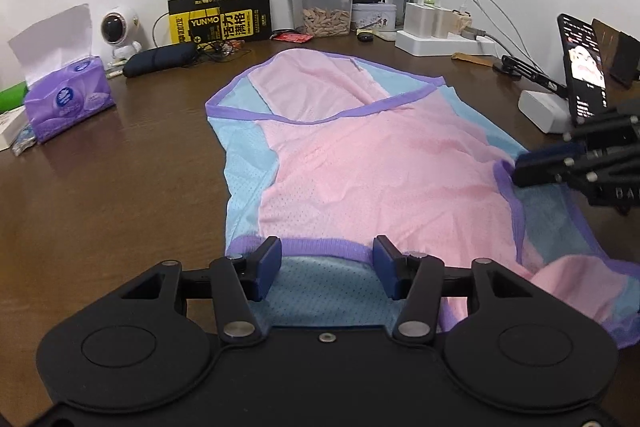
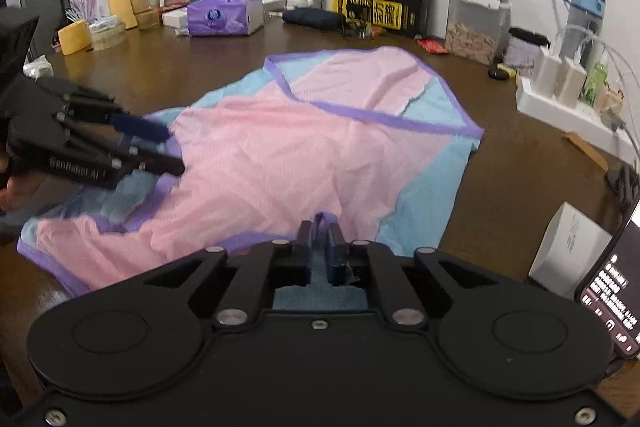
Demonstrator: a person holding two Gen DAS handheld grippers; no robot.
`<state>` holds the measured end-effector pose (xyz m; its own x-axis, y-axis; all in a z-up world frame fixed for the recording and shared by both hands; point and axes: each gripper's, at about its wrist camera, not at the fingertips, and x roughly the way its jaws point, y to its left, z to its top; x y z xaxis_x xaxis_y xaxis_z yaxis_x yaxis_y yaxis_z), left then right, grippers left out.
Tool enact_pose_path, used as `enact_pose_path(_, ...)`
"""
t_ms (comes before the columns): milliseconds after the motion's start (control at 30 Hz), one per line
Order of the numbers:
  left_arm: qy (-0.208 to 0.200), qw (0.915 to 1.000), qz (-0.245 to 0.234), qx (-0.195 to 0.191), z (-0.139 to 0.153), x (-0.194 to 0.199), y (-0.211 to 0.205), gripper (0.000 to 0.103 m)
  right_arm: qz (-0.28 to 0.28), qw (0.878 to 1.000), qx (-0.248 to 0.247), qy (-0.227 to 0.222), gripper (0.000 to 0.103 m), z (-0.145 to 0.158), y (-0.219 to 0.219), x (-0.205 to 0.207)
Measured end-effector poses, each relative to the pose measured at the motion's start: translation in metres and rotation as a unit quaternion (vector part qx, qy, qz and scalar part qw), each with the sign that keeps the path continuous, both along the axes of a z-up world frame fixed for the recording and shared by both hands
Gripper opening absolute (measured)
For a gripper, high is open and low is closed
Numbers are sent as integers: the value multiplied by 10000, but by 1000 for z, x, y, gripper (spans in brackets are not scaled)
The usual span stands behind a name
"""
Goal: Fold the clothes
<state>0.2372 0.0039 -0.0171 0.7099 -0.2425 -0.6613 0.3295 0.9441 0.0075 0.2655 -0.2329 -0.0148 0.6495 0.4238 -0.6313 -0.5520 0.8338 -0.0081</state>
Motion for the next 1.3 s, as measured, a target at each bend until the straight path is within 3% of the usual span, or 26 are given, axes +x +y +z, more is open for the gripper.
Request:
enact_pose_path(200, 138, 9999, -100, -14, 10, -20, 5, 50, 208, 9996, -120, 141, 23, -11, 12, -8)
enact_pose_path(267, -61, 9997, -30, -227, 33, -19, 20, 52, 391, 9989, -130, 219, 23, -9, 12, -15)
enact_pose_path(333, -209, 9993, 148, -254, 47, -1, 32, 64, 470, 9984, -212, 227, 23, -8, 12, -19)
enact_pose_path(400, -324, 9987, 322, -229, 60, 29, 45, 65, 479, 9983, -275, 188, 23, -6, 14, -21)
enact_pose_path(533, 198, 9984, 515, -99, 45, 124, 56, 64, 403, 9990, -184, -84, 24, 11, 22, -20)
enact_pose_path(667, 173, 9970, 717, -213, 31, 164, 54, 64, 690, 9971, -201, -234, 24, 22, 52, -19)
enact_pose_path(833, 366, 9964, 696, -330, 16, 178, 50, 64, 1236, 9911, -443, -204, 24, 9, 103, -5)
enact_pose_path(967, 325, 9966, 698, -278, 7, 180, 47, 63, 1341, 9900, -432, -40, 23, -1, 116, 11)
enact_pose_path(1000, 281, 9966, 725, -262, 5, 182, 47, 59, 1366, 9898, -399, 11, 23, -2, 118, 14)
enact_pose_path(1100, 239, 9969, 725, -197, 6, 187, 46, 16, 1399, 9898, -252, 86, 20, -7, 118, 18)
enact_pose_path(1167, 362, 9965, 667, -348, 7, 192, 47, 8, 1411, 9898, -191, 82, 18, -8, 119, 17)
enact_pose_path(1200, 383, 9960, 680, -432, 7, 194, 46, 5, 1433, 9895, -159, 94, 11, -8, 119, 16)
enact_pose_path(1300, 286, 9950, 843, -458, 4, 197, 43, 3, 1534, 9880, -137, 76, 4, -9, 118, 13)
